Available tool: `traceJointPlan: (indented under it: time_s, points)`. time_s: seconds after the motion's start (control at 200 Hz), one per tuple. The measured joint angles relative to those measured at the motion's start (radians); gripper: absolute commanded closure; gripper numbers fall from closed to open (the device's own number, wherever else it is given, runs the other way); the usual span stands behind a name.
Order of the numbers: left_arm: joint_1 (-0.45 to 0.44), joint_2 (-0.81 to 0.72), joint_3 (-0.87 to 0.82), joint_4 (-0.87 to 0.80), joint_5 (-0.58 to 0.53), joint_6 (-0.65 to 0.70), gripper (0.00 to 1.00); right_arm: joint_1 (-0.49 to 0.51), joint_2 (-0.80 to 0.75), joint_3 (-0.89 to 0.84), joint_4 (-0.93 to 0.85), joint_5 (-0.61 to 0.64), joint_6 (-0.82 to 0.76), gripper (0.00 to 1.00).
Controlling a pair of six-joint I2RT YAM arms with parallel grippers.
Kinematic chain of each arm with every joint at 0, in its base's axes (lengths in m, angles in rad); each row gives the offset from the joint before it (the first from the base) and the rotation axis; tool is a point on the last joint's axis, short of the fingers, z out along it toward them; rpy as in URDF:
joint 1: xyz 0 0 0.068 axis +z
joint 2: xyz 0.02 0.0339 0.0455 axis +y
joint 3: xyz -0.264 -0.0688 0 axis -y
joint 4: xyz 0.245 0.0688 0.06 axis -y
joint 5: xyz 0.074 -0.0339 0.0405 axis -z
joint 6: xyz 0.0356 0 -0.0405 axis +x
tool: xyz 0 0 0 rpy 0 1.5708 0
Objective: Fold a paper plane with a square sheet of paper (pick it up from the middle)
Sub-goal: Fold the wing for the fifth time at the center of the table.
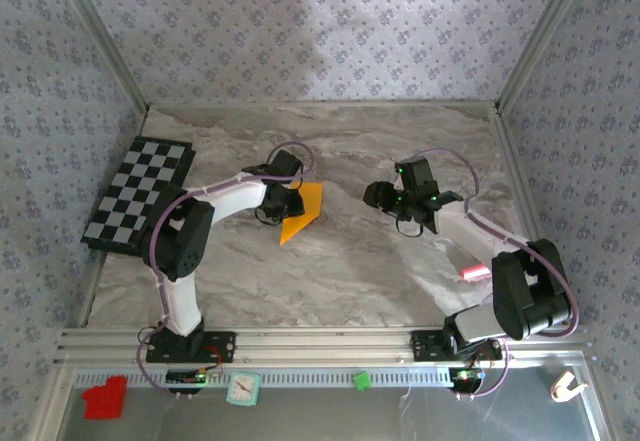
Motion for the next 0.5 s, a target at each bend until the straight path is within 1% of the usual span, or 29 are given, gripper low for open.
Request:
traceJointPlan:
  time_s: [0.11,0.2,0.33,0.5]
  points:
    - [0.0,0.005,-0.019,0.025,0.034,0.01,0.75,0.029,0.045,0.027,0.005,-0.02,0.0,0.44]
    - [0.001,0.005,-0.035,0.049,0.055,0.022,0.77,0.054,0.091,0.058,0.018,-0.044,0.001,0.44]
    - [0.004,-0.004,-0.06,0.084,0.072,0.028,0.79,0.097,0.148,0.082,0.048,-0.081,0.031,0.45]
    - [0.005,-0.021,-0.093,0.123,0.079,0.027,0.8,0.147,0.226,0.096,0.102,-0.125,0.129,0.49]
